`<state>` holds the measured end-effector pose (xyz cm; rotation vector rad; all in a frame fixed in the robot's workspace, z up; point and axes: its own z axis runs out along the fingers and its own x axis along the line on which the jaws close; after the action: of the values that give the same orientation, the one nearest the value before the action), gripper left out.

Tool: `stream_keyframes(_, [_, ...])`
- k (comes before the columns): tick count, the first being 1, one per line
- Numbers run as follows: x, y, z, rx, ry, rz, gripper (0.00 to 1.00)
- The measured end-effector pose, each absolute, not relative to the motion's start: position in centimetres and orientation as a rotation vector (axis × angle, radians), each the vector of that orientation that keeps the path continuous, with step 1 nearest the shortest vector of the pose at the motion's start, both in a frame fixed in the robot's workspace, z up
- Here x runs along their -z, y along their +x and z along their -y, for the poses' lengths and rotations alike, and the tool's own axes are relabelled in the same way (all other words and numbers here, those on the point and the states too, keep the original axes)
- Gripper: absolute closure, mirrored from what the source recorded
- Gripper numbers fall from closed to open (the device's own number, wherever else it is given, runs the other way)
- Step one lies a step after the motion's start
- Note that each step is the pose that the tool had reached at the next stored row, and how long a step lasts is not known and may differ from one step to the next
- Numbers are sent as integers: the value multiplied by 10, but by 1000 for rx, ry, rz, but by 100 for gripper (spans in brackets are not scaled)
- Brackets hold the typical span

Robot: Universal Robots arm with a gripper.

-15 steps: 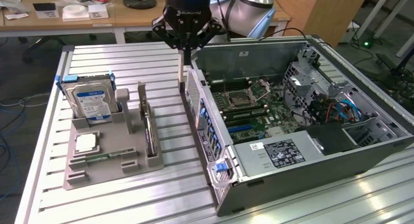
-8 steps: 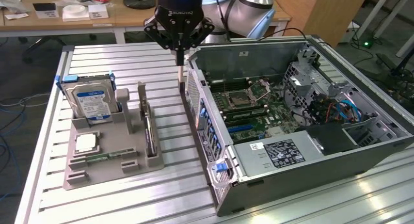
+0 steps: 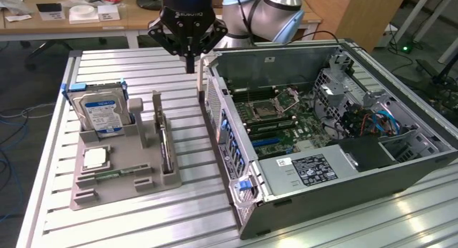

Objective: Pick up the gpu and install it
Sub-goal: 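Reach for the gpu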

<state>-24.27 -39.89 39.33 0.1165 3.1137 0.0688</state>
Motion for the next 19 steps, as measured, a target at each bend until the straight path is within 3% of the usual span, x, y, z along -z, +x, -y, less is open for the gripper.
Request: stream_keyframes(19, [-393,-279,399,-69,117,-3114,89])
